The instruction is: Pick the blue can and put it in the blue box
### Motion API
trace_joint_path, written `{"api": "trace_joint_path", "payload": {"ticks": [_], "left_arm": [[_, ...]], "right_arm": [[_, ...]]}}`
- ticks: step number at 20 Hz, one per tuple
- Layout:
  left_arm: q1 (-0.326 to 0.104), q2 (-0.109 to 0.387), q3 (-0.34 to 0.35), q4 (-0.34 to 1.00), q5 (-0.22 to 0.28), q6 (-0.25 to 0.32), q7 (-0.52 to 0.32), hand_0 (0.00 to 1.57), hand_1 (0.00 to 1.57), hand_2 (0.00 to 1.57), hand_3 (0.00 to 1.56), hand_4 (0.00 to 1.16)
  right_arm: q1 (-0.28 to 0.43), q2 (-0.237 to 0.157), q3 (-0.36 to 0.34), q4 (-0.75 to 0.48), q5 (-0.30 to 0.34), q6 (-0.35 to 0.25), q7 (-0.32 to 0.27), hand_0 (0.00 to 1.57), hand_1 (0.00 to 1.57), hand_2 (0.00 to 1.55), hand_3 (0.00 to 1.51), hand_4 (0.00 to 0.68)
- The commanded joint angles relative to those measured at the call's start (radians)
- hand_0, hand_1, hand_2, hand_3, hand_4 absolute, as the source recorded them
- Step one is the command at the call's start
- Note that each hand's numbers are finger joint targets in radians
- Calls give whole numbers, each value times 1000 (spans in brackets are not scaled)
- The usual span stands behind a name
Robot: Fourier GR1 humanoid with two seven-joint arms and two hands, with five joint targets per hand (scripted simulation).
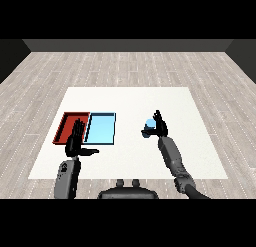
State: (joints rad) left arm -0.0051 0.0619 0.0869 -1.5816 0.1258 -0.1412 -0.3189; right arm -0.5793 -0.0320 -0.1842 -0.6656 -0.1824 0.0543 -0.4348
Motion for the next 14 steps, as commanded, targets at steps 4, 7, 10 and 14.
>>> {"api": "trace_joint_path", "payload": {"ticks": [4,7,10,14], "left_arm": [[-15,1,4,-59,5,33,68,0,0,0,0,0],[-49,2,12,-28,7,44,87,0,0,0,0,0],[3,14,16,-35,23,6,54,0,0,0,0,0],[-29,37,52,-16,51,-12,45,0,0,0,0,0]], "right_arm": [[-26,30,2,172,22,8,-156,0,0,0,0,0],[-124,0,-30,228,5,-15,-110,0,0,0,0,0],[-120,17,-39,213,20,-164,-99,1272,1272,1388,1370,437],[-120,7,-9,98,20,-215,5,1509,1509,1482,1430,591]]}}
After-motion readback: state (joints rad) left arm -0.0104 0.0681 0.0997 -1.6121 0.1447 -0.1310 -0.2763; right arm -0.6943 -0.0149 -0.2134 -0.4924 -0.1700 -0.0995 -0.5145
